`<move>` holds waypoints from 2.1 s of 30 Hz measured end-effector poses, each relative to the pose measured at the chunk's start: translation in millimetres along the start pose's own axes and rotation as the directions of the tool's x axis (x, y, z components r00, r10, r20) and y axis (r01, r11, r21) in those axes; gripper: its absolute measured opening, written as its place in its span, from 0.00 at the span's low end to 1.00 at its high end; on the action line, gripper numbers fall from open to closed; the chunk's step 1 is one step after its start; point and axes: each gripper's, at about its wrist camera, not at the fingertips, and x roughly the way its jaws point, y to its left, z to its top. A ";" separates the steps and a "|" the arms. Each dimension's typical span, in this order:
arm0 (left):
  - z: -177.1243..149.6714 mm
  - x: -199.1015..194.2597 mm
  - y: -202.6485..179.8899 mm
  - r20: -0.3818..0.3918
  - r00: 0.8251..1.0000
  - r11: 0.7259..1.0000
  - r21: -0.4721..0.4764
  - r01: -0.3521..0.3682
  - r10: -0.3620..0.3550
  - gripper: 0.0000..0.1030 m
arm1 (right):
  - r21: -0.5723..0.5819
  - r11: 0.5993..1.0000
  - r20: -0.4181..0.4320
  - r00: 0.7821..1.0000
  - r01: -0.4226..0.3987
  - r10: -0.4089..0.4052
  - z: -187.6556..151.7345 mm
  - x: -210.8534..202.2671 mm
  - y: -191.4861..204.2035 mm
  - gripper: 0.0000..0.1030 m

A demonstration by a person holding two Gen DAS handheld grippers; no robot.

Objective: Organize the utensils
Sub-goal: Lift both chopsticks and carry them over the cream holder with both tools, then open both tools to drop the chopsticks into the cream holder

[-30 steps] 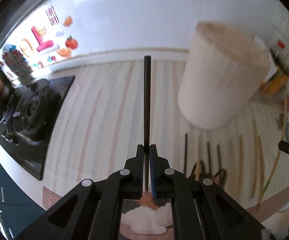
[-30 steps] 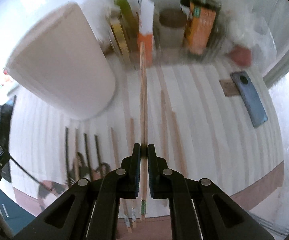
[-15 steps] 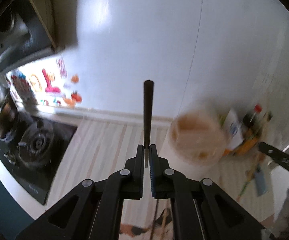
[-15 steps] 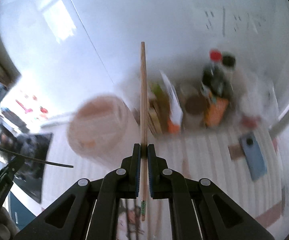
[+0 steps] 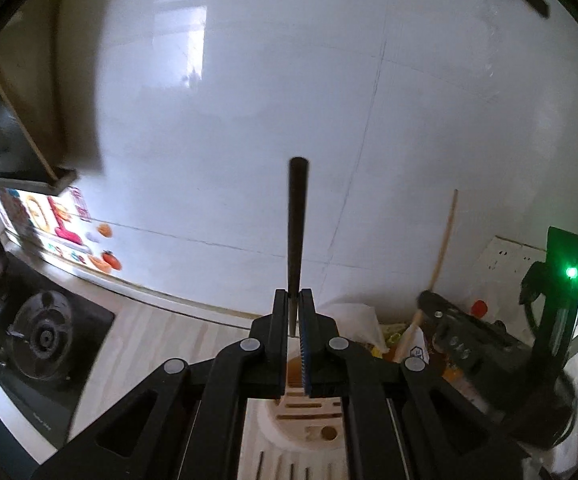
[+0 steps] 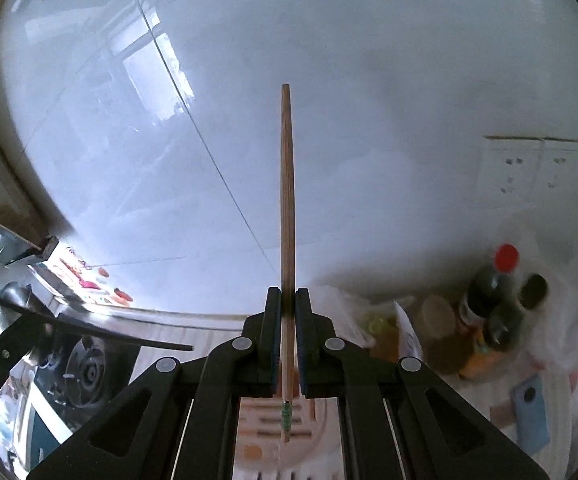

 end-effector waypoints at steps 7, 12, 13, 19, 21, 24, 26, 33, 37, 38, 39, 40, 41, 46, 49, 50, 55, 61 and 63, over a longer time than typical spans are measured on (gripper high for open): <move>-8.0 48.9 -4.9 -0.124 0.992 1.000 0.004 0.029 -0.028 0.02 | 0.040 0.999 0.001 1.000 -0.001 0.001 1.0 35.6 -3.2 0.06; -10.3 56.7 -6.3 -0.134 0.990 0.999 0.007 0.034 -0.033 0.02 | 0.056 0.998 -0.001 1.000 -0.005 0.005 -0.6 49.5 -8.1 0.06; -8.5 54.9 -6.4 -0.124 0.992 0.999 0.010 0.033 -0.032 0.02 | 0.060 0.998 -0.001 1.000 -0.005 0.005 -0.9 50.8 -9.1 0.06; 8.8 34.2 -10.2 -0.062 0.998 0.999 0.042 0.034 -0.032 0.02 | 0.068 0.998 0.016 1.000 -0.010 0.009 2.4 46.4 -12.3 0.06; 12.6 26.6 -12.7 -0.055 0.998 0.998 0.052 0.043 -0.040 0.02 | 0.067 0.998 0.021 1.000 -0.014 0.013 4.3 42.3 -11.3 0.06; 14.5 18.4 -13.9 -0.059 0.997 0.997 0.059 0.055 -0.051 0.02 | 0.066 0.998 0.032 0.999 -0.015 0.013 5.8 37.1 -10.6 0.06; 11.8 14.5 -13.4 -0.065 0.997 0.997 0.065 0.052 -0.047 0.02 | 0.069 0.997 0.040 0.999 -0.016 0.013 6.0 35.1 -11.7 0.06; -9.9 33.1 -11.6 -0.151 0.988 0.997 0.054 0.049 -0.040 0.03 | 0.086 0.995 0.040 0.998 -0.044 0.041 -4.8 48.1 -18.8 0.06; -22.1 52.2 -11.0 -0.200 0.979 0.998 0.051 0.037 -0.025 0.03 | 0.052 0.998 0.052 0.998 -0.048 0.046 -15.4 60.1 -17.3 0.06; -25.2 57.6 -10.2 -0.219 0.975 0.998 0.049 0.042 -0.030 0.03 | 0.043 0.998 0.050 0.998 -0.047 0.044 -17.5 61.6 -16.3 0.06; -27.0 60.5 -10.0 -0.233 0.972 0.998 0.048 0.045 -0.032 0.03 | 0.029 0.999 0.052 0.998 -0.042 0.040 -21.0 62.9 -16.1 0.06; -29.6 64.5 -8.9 -0.249 0.968 0.998 0.047 0.044 -0.031 0.03 | 0.022 0.999 0.050 0.998 -0.046 0.045 -22.8 63.3 -16.9 0.06; -31.6 66.8 -8.2 -0.261 0.965 0.998 0.043 0.048 -0.035 0.03 | 0.014 0.998 0.043 0.998 -0.054 0.054 -25.1 63.8 -16.7 0.06; -30.9 56.9 -5.8 -0.265 0.963 0.999 0.013 0.051 -0.046 0.07 | 0.020 0.993 -0.031 0.992 -0.120 0.121 -29.8 57.7 -22.1 0.08; -26.0 39.5 -6.3 -0.209 0.978 0.999 0.021 0.026 -0.021 0.13 | 0.022 0.992 -0.045 0.991 -0.126 0.127 -31.4 42.2 -27.3 0.30; -24.7 32.3 -6.1 -0.194 0.981 1.000 0.022 0.015 -0.010 0.24 | 0.019 0.991 -0.045 0.990 -0.132 0.133 -32.8 33.8 -28.2 0.34; -26.8 1.1 2.8 -0.110 0.994 1.000 0.000 -0.027 0.027 0.77 | 0.009 0.990 -0.019 0.989 -0.144 0.144 -42.2 -11.5 -34.0 0.45; -49.7 -17.9 17.8 -0.052 0.994 0.995 0.012 -0.095 0.096 1.00 | 0.049 0.995 0.014 0.996 -0.085 0.084 -65.6 -63.0 -56.1 0.60; -63.6 -19.8 21.3 -0.051 0.990 0.991 0.021 -0.130 0.131 1.00 | 0.072 0.995 0.025 0.997 -0.073 0.071 -78.4 -73.3 -65.1 0.67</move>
